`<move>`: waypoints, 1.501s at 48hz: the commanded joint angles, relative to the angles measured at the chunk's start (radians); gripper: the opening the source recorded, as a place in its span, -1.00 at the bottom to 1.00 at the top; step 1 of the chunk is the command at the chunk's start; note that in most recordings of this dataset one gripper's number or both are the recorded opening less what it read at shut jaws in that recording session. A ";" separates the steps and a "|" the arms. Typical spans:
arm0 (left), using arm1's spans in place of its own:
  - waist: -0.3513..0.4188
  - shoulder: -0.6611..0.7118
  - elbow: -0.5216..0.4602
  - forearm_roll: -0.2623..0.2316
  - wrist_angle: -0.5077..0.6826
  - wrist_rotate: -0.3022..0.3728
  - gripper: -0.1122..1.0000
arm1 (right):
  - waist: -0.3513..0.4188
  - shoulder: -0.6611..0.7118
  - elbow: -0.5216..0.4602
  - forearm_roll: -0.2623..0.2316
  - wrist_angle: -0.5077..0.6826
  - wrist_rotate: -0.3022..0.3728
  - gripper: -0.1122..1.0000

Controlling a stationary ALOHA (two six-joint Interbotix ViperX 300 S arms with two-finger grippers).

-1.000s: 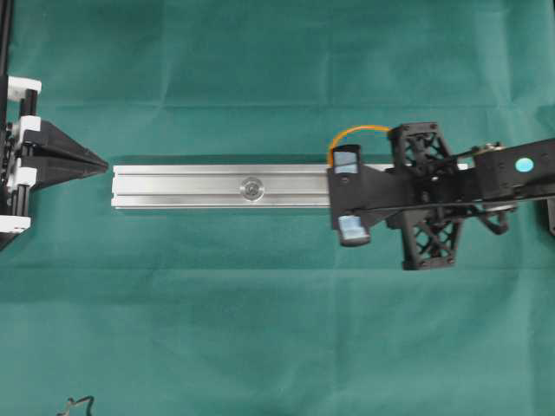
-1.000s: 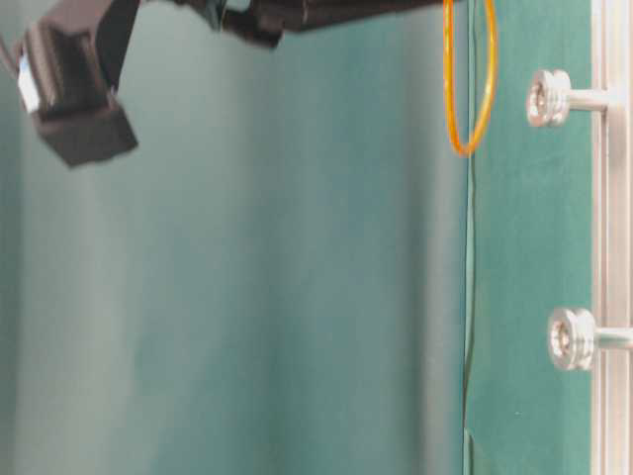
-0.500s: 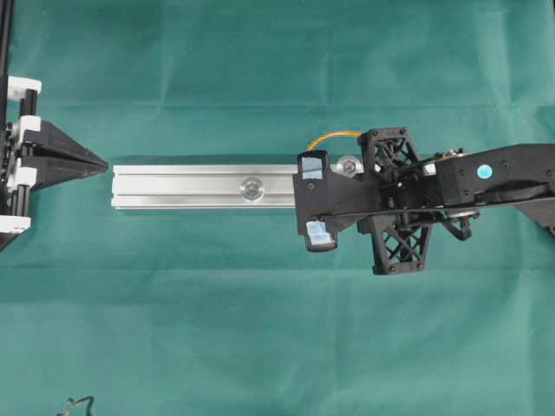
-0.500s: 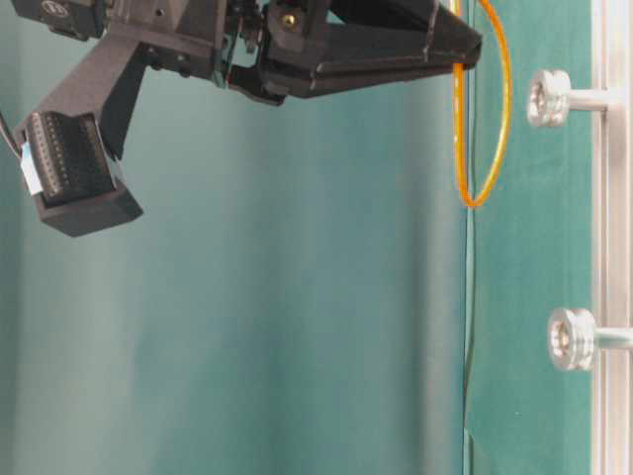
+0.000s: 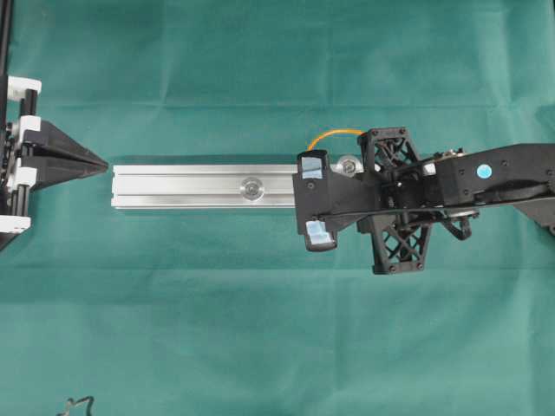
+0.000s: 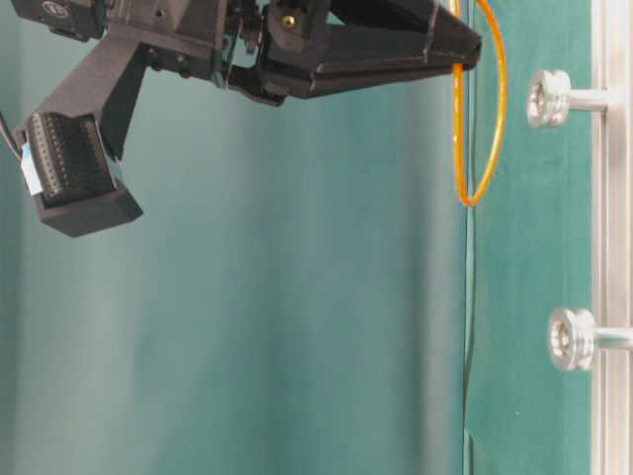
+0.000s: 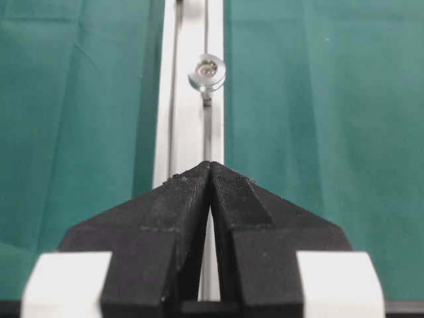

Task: Hook the rubber onto the shaft.
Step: 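Lift the gripped band and pull it left along the rail, then carry the band over the right metal pulley, looping it around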

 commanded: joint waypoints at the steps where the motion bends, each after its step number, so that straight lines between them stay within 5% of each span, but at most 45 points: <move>1: 0.000 0.005 -0.029 0.003 -0.008 0.002 -0.80 | 0.000 -0.011 -0.025 -0.002 -0.005 0.000 -0.68; 72: -0.002 0.003 -0.029 0.003 -0.006 0.000 -0.80 | 0.031 -0.011 -0.017 0.025 -0.034 0.005 -0.68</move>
